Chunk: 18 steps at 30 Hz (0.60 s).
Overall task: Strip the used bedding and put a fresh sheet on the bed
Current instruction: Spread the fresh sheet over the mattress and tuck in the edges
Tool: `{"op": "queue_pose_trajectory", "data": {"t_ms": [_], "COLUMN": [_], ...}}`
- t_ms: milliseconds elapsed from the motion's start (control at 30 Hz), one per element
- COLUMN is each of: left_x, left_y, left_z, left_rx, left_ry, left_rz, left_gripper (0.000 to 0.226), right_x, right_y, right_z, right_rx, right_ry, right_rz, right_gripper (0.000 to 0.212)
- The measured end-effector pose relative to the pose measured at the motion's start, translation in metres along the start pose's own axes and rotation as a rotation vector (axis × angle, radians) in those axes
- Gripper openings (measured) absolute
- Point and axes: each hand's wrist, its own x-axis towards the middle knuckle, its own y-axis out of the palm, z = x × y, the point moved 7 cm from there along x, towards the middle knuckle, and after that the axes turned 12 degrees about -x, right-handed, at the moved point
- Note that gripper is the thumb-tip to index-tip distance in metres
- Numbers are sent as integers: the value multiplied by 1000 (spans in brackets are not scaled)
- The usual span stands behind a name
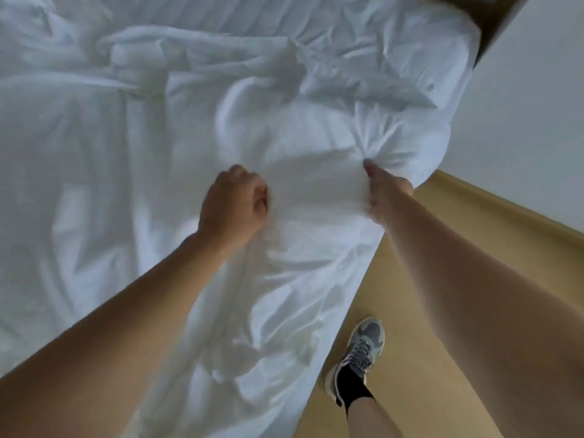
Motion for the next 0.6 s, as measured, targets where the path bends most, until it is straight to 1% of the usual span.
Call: {"op": "queue_pose_trajectory", "data": {"t_ms": [33, 67, 100, 133, 167, 200, 233, 267, 300, 367, 400, 433, 467, 500, 533, 567, 600], "left_x": [34, 66, 95, 118, 135, 146, 154, 158, 158, 154, 153, 156, 164, 177, 191, 205, 216], "left_y": [-3, 1, 9, 19, 30, 42, 53, 63, 73, 86, 88, 86, 78, 65, 46, 24, 2], "left_z": [-11, -16, -17, -18, -19, -22, -27, -31, -35, -43, -45, -47, -50, -58, -68, -78, -84], "left_rx": [64, 144, 226, 297, 345, 372, 397, 425, 450, 463, 452, 435, 415, 403, 403, 396, 375], "left_ry": [12, -21, -66, -105, -149, -189, -220, -239, -239, -190, -168, -151, -121, -65, 6, 85, 149], "left_rz": [-48, -7, 61, 136, 202, 254, 296, 337, 379, 469, 506, 520, 490, 412, 290, 131, -26], "left_gripper": [55, 88, 117, 137, 148, 154, 154, 147, 135, 108, 96, 83, 68, 52, 37, 27, 23], "right_x": [10, 19, 28, 30, 23, 13, 13, 25, 41, 63, 68, 71, 71, 69, 62, 50, 41], "right_y": [-2, -10, -23, -40, -55, -70, -78, -82, -83, -81, -83, -85, -87, -85, -82, -78, -73], "right_z": [9, 21, 38, 57, 75, 85, 84, 73, 56, 17, 12, 19, 32, 48, 64, 79, 90], "right_rx": [-97, -186, -259, -323, -357, -388, -436, -507, -593, -664, -624, -580, -534, -474, -400, -327, -276], "right_ry": [-36, -112, -237, -413, -605, -763, -831, -773, -617, -210, -115, -107, -172, -276, -393, -500, -571], "right_rz": [-8, -68, -172, -296, -398, -475, -506, -461, -359, -61, 8, -15, -89, -191, -298, -402, -484], "right_gripper": [48, 41, 35, 28, 24, 27, 30, 30, 30, 39, 41, 43, 42, 38, 32, 31, 33]}}
